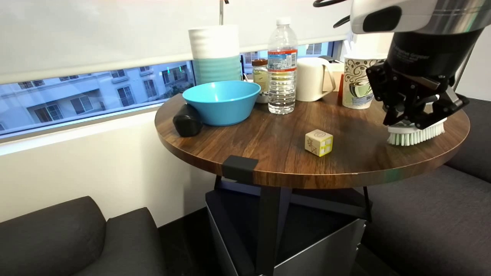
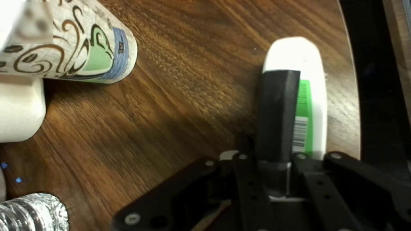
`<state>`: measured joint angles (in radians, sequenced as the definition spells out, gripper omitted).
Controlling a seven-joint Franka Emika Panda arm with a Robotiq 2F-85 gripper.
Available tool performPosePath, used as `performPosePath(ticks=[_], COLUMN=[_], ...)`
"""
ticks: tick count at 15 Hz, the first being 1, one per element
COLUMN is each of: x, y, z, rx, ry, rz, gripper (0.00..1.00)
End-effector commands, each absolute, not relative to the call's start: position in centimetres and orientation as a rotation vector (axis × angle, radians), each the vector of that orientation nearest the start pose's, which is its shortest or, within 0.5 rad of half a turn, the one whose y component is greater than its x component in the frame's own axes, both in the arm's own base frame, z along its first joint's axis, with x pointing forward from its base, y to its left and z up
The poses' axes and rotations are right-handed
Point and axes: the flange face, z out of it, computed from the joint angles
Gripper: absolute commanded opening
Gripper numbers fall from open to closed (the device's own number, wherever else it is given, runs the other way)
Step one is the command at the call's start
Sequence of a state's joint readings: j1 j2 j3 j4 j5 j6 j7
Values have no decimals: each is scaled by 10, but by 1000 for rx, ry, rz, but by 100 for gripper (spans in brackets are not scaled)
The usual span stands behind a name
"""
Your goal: Use the brush to sweep the small objects off of the table
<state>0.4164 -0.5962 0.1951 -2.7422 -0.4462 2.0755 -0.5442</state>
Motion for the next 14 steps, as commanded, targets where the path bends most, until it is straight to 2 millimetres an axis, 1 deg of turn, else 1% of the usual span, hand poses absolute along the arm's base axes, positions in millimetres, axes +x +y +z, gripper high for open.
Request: performPosePath(ticks=[1, 6, 8, 11, 14], x=[290, 290, 292, 302, 312], y=[171, 169, 168, 172, 173], z=[402, 421, 428, 432, 427], rx=[-2837, -2907, -2929, -2948, -2945], ry=[-2259, -2321, -2348, -2385, -2421], rz=[137, -3, -73, -206, -310], gripper=[2, 2, 2, 2, 2])
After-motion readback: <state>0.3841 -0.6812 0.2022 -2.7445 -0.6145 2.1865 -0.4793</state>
